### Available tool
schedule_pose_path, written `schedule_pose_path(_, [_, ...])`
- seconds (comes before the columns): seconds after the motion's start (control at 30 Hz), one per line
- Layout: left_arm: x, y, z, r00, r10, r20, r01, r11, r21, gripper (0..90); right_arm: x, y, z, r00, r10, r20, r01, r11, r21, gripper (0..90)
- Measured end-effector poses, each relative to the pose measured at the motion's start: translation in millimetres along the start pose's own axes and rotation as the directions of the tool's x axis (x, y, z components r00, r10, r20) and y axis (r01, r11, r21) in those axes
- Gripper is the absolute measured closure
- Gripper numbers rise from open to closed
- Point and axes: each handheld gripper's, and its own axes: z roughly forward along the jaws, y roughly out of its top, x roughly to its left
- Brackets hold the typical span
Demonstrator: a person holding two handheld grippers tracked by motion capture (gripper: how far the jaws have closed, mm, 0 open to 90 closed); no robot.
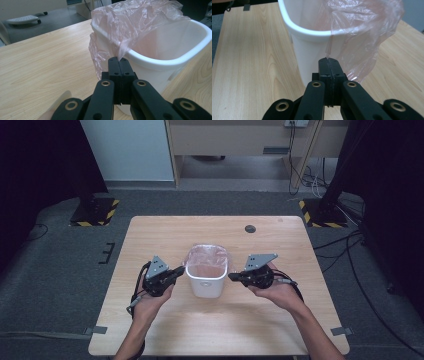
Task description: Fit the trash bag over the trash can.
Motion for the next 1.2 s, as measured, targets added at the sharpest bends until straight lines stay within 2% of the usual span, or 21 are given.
schedule_pose_path(0.1, [-1.8, 0.0, -0.7, 0.9998, 0.019, -0.003, -0.019, 0.9998, 0.001, 90.0, 0.4, -1.1, 1.9, 1.0, 0.004, -0.002, -0.004, 1.0, 0.008, 90.0])
schedule_pose_path(0.23, [-0.8, -3.8, 1.1, 0.9998, 0.019, -0.003, -0.019, 0.9997, 0.016, 90.0, 0.2, 0.2, -1.0, 0.9999, 0.01, 0.006, -0.01, 1.0, -0.003, 90.0])
schedule_pose_path(0.37, [0.2, -10.5, 6.1, 0.9998, 0.02, 0.007, -0.02, 0.9989, 0.043, 90.0, 0.1, 2.9, -9.9, 0.9998, 0.02, 0.009, -0.02, 0.999, -0.044, 90.0])
schedule_pose_path(0.47, [-0.3, -13.1, 8.9, 0.9997, 0.024, 0.006, -0.024, 0.9982, 0.056, 90.0, 3.2, 4.5, -13.9, 0.9998, 0.01, -0.016, -0.011, 0.997, -0.07, 90.0])
schedule_pose_path(0.7, [-1.6, -8.1, 2.9, 0.9999, 0.016, -0.001, -0.016, 0.9996, 0.022, 90.0, 8.3, 3.1, -3.4, 0.9988, -0.011, -0.049, 0.01, 1.0, -0.013, 90.0])
schedule_pose_path(0.87, [-2.1, -2.7, -3.9, 0.9998, 0.02, -0.001, -0.02, 0.9998, 0.004, 90.0, 10.1, 1.5, 1.8, 0.9991, -0.015, -0.039, 0.016, 1.0, 0.018, 90.0])
schedule_pose_path(0.93, [-2.3, -2.4, -4.4, 0.9999, 0.016, 0.001, -0.016, 0.9999, 0.004, 90.0, 9.6, 2.4, -1.1, 0.9997, -0.011, -0.021, 0.01, 1.0, -0.004, 90.0])
schedule_pose_path(1.07, [-3.2, -3.2, -3.6, 0.9998, 0.022, 0.0, -0.022, 0.9997, 0.011, 90.0, 7.4, 4.0, -9.8, 0.9999, -0.003, 0.015, 0.004, 0.998, -0.069, 74.8])
schedule_pose_path(1.1, [-3.2, -3.1, -3.4, 0.9998, 0.021, 0.0, -0.021, 0.9997, 0.01, 90.0, 7.1, 4.0, -11.4, 0.9996, -0.001, 0.029, 0.003, 0.997, -0.079, 68.9])
schedule_pose_path(1.2, [-3.5, -2.4, -3.6, 0.9996, 0.027, 0.0, -0.027, 0.9996, 0.011, 90.0, 6.0, 2.7, -14.1, 0.9982, -0.003, 0.06, 0.009, 0.995, -0.095, 59.9])
